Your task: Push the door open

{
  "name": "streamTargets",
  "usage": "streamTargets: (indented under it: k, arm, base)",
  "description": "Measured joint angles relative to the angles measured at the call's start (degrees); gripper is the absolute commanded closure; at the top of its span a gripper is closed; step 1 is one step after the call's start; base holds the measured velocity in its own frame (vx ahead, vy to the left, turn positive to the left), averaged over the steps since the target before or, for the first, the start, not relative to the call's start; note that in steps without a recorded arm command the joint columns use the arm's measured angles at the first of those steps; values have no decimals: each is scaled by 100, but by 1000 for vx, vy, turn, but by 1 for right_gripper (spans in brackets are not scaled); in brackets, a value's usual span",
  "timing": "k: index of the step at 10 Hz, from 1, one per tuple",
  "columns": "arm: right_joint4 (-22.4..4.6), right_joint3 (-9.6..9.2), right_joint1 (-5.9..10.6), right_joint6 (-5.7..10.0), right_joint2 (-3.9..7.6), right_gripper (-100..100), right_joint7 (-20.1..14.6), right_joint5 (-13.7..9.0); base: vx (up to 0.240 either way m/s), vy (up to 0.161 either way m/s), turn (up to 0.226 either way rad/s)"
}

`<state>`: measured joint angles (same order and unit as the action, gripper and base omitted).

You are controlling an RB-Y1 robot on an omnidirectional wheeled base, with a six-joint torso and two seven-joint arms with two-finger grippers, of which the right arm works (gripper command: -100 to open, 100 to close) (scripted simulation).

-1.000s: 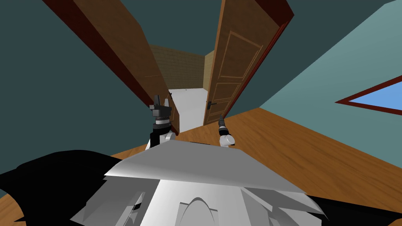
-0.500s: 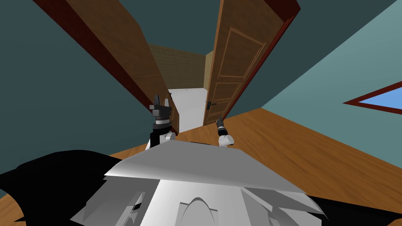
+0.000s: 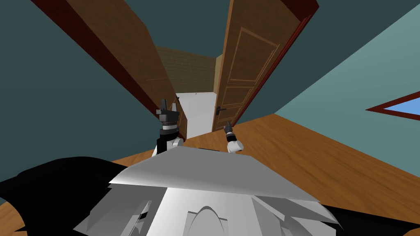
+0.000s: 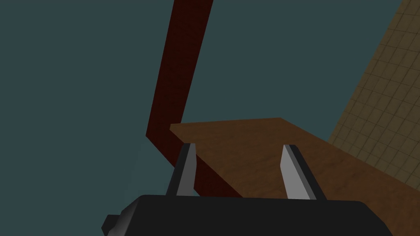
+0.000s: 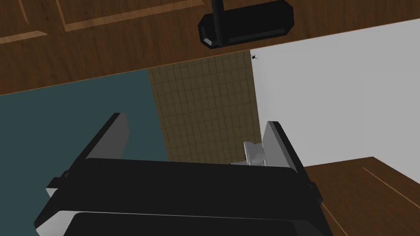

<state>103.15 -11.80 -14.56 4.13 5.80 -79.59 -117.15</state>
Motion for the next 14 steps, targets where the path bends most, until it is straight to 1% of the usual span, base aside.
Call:
streamTargets:
  k: [1, 2, 3, 4, 5, 6, 7, 8, 9, 10, 11, 12, 13, 14]
  arm:
    - [-33, -1, 2, -45, -26, -100, -87, -102]
    - [-91, -13, 26, -95, -22, -100, -217, -269]
    - [-106, -35, 33, -113, -9, -100, -312, -395]
    - [-156, -58, 49, -151, -29, -100, -434, -556]
    - [-202, -56, 65, -196, -45, -100, -520, -664]
    - [-243, -84, 84, -229, -39, -100, -646, -830]
    - [-265, -100, 91, -251, -44, -100, -734, -943]
    - [-297, -139, 116, -264, -25, -100, -864, -1118]
    - [-318, -151, 119, -286, -29, -100, -954, -1231]
    - [-415, -141, 147, -364, -88, -100, -1061, -1376]
    - [-426, -159, 147, -397, -77, -100, -1148, -1491]
    - [-429, -203, 152, -404, -41, -100, -1287, -1668]
    - [-459, -216, 167, -422, -50, -100, -1377, -1778]
    - [-524, -228, 193, -469, -66, -100, -1497, -1943]
  base:
    - [41, -42, 45]
    - [37, -43, 27]
    - [44, -54, 41]
    - [36, -45, 29]
    - [41, -44, 47]
    - [39, -43, 23]
    - [35, -50, 35]
    - [36, -44, 27]
    - [40, -51, 49]
    - [34, -41, 25]
    - [36, -45, 43]
    - [34, -42, 25]
    - [42, -49, 39]
    - [40, -46, 26]
